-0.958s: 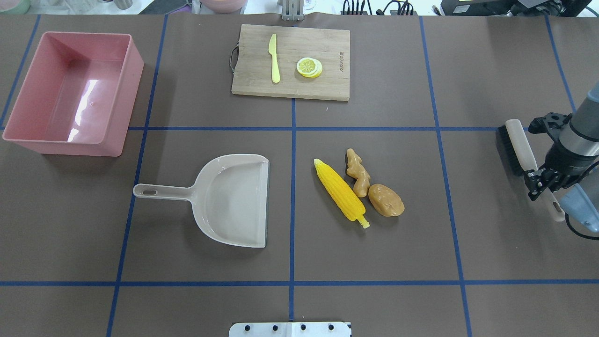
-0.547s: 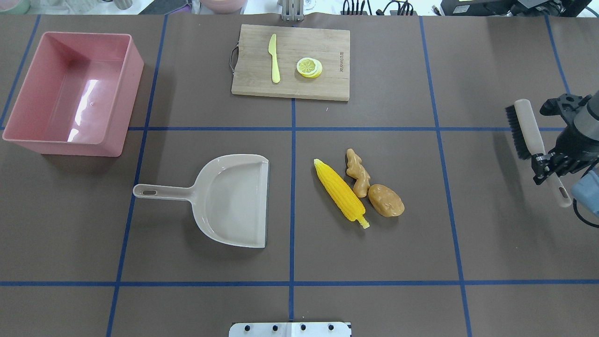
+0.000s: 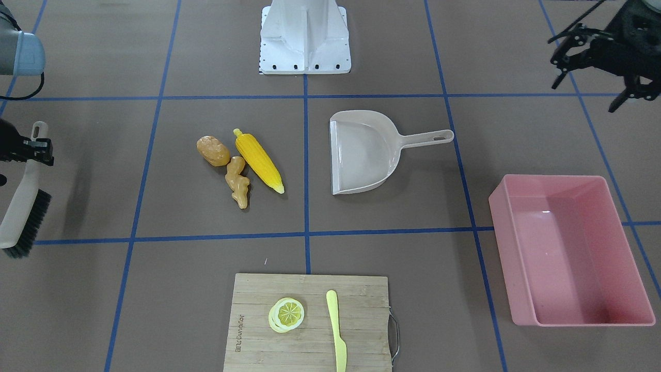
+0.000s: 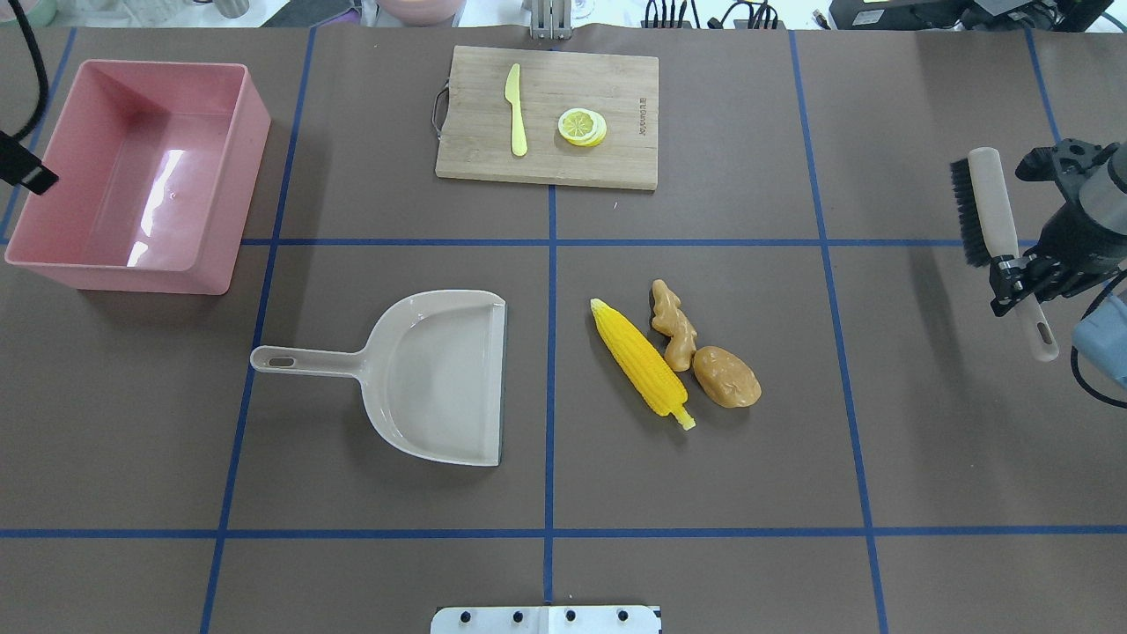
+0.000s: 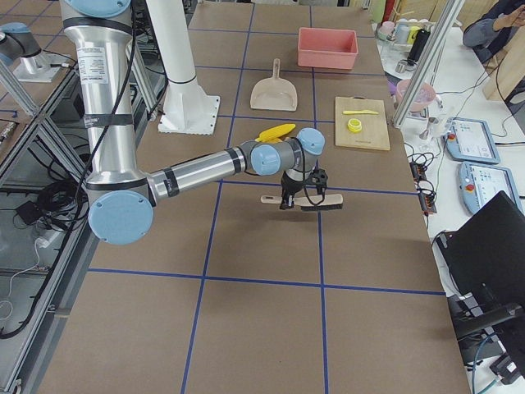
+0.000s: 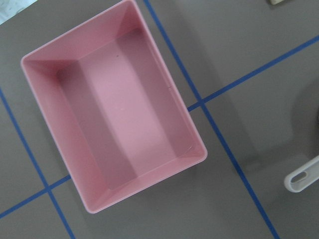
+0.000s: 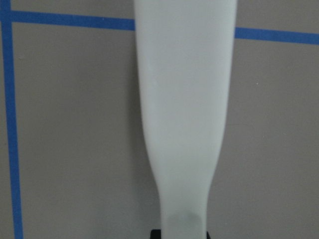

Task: Sweep and dump trash into bin
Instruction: 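Grasp the white dustpan handle with the left gripper while the right gripper lifts the brush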

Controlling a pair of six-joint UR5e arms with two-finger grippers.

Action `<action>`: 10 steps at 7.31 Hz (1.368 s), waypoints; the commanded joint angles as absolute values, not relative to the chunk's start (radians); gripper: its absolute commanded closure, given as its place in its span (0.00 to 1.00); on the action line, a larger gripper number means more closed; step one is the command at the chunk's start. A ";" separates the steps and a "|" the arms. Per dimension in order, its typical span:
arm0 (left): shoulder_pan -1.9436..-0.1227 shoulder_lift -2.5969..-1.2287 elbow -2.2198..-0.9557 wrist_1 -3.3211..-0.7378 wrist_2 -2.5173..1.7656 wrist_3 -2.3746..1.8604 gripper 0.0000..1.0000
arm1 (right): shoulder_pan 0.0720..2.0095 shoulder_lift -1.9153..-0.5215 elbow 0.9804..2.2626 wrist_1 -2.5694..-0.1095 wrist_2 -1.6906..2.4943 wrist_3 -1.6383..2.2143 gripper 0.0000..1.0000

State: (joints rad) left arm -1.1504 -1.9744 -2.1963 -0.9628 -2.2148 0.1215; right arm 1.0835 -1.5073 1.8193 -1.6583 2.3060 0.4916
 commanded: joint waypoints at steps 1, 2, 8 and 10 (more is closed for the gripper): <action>-0.935 -2.015 -2.252 -0.986 -2.119 0.162 0.01 | 1.097 -1.519 1.823 -1.658 2.345 0.500 1.00; -0.884 -2.013 -2.241 -1.065 -2.065 0.193 0.01 | 1.095 -1.505 1.824 -1.657 2.441 0.518 1.00; -0.803 -1.937 -1.990 -1.472 -2.069 0.515 0.01 | 1.100 -1.592 2.037 -1.655 2.634 0.557 1.00; -0.714 -1.937 -1.970 -1.473 -2.066 0.489 0.01 | 1.098 -1.637 2.066 -1.602 2.686 0.603 1.00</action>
State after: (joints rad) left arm -0.7615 -1.9366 -1.9840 -1.4647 -2.0645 0.4976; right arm 1.0989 -1.6071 2.0445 -1.6330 2.6559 0.5724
